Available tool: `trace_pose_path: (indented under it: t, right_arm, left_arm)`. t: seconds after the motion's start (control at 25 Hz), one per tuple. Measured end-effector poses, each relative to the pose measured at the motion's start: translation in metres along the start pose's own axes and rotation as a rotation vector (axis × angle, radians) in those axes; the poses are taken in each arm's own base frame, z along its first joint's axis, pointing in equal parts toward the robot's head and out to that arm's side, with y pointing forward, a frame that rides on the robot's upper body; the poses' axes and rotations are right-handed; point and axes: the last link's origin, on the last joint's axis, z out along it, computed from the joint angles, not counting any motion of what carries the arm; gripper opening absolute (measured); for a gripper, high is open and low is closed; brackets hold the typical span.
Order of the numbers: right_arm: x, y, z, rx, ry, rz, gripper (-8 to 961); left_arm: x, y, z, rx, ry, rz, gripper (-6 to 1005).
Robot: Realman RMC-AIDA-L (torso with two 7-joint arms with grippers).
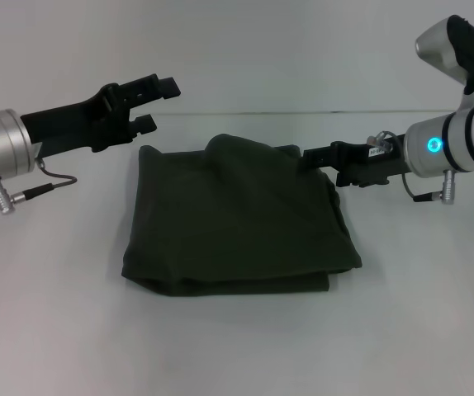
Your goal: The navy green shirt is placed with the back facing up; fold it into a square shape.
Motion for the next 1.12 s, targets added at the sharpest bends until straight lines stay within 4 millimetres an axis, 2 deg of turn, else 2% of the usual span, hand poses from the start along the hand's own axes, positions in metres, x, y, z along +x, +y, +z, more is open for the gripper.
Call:
trace_pose_path:
  t: [0.44,0.92,1.12]
  right_arm:
    - [0.004,0.0,0.002,-0.008,0.003,0.012,882]
    - [0.001,0.012,0.001,-0.083,-0.002,0.013,881]
    - [-0.007,0.015,-0.011,-0.162,-0.041,0.015,881]
  left_arm:
    - [0.009,0.001,0.005,-0.006,0.07,-0.016,900]
    - [0.012,0.007,0.013,-0.012,0.077,-0.008,901]
    - [0.014,0.01,0.016,-0.016,0.078,0.002,901]
